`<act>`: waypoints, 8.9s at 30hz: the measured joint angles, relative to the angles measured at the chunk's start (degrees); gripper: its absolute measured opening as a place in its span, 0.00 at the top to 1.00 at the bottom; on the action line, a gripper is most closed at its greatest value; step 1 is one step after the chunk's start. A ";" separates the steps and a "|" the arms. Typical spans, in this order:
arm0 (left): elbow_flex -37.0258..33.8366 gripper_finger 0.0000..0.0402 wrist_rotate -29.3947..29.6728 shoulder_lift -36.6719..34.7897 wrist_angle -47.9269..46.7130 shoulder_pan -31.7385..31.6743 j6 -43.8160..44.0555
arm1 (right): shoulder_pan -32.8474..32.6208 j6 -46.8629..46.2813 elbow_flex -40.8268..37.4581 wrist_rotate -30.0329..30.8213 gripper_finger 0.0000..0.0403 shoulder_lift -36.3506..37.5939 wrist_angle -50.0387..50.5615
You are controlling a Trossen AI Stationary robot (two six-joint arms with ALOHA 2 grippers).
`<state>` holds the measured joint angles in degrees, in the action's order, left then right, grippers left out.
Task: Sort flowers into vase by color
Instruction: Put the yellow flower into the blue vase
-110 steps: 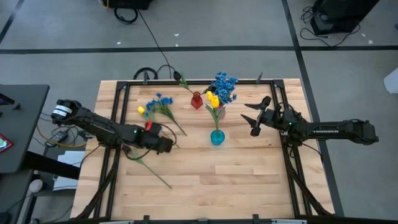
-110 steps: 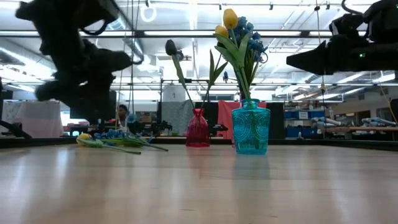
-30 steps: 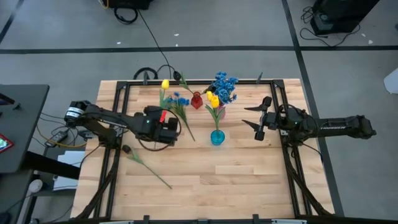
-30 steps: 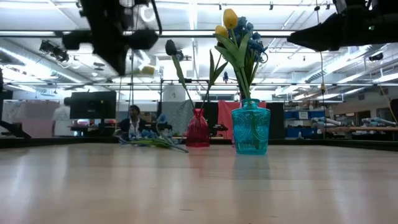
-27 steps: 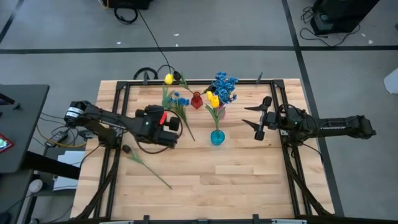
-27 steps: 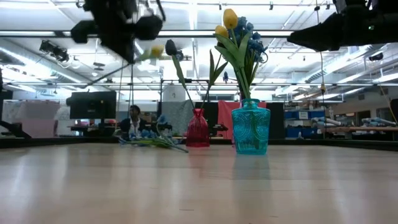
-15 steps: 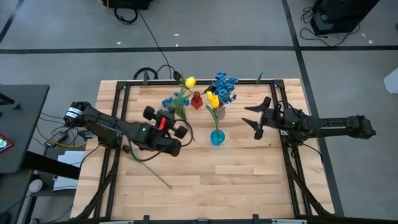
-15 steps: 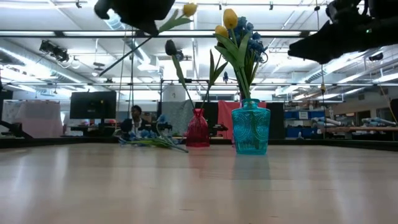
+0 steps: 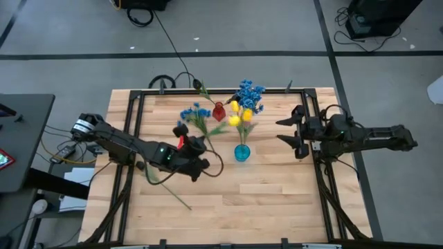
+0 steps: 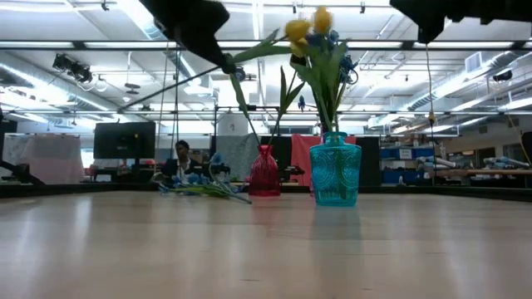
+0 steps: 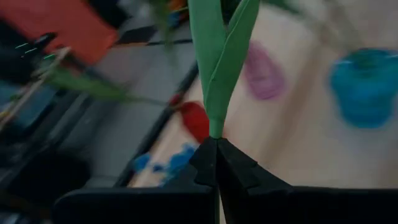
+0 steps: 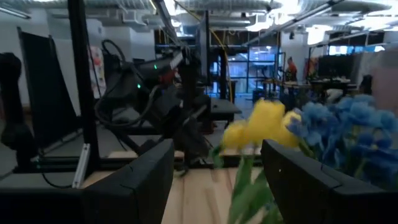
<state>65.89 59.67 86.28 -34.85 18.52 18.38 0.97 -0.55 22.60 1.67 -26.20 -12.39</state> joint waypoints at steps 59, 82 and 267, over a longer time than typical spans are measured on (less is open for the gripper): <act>-34.62 0.98 -36.44 -10.68 78.68 -4.93 -27.13 | -19.95 -10.24 -0.20 13.63 0.38 -41.55 -31.94; -34.54 0.98 -43.35 -8.13 92.41 -2.87 -25.65 | -23.51 5.69 24.34 30.38 0.38 -64.56 -33.47; -10.62 0.28 -51.47 45.40 104.35 -18.31 -16.67 | -16.56 2.76 11.27 27.22 0.87 -43.04 -26.70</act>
<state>55.27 8.21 131.68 69.49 0.21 1.72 -15.59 2.22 33.87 28.90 -69.23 -39.09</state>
